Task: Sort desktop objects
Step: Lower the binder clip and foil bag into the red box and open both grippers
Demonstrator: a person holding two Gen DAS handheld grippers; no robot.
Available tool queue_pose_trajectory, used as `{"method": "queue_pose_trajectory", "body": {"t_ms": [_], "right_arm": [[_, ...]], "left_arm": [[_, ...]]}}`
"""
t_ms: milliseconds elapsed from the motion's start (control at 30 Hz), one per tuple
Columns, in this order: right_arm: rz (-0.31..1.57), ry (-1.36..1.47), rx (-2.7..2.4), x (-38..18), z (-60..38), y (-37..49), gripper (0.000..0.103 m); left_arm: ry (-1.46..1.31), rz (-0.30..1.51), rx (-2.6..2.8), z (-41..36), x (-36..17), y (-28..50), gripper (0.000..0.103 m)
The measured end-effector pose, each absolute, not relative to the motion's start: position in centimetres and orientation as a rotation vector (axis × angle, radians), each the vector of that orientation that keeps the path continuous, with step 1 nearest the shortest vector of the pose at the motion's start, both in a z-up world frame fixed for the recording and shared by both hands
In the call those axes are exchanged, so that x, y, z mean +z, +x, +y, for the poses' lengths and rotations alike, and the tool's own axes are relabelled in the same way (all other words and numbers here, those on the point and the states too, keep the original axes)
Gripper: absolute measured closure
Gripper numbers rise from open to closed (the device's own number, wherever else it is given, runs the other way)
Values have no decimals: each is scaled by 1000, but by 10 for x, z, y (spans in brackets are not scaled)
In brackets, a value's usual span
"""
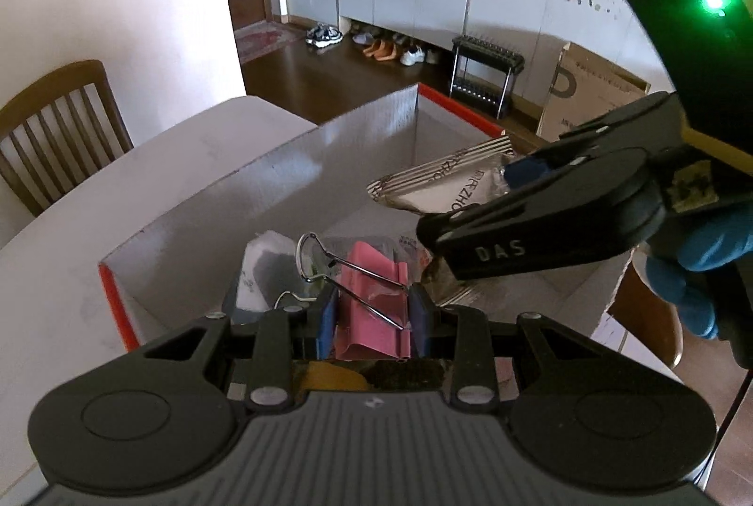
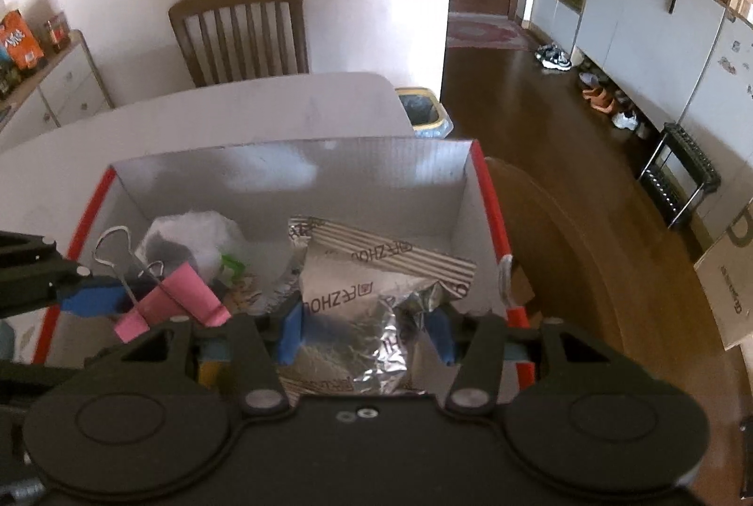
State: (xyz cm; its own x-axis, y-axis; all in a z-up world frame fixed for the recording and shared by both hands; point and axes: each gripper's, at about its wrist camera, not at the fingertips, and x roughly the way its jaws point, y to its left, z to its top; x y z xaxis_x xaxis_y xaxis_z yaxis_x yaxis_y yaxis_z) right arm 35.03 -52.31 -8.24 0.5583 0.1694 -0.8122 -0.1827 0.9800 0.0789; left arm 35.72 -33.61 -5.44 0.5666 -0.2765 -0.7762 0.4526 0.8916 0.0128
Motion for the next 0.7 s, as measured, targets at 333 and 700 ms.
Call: {"method": "queue_pose_trajectory", "body": {"t_ms": [333,700], "right_arm": [[985,-42,226,-100,-512,361,51],[1006,-48,253,-110,-505,372,49]], "left_arm": [[220,926,-423,-335,-73,367,73],[176,1011,-410,-329,-86,380,72]]}}
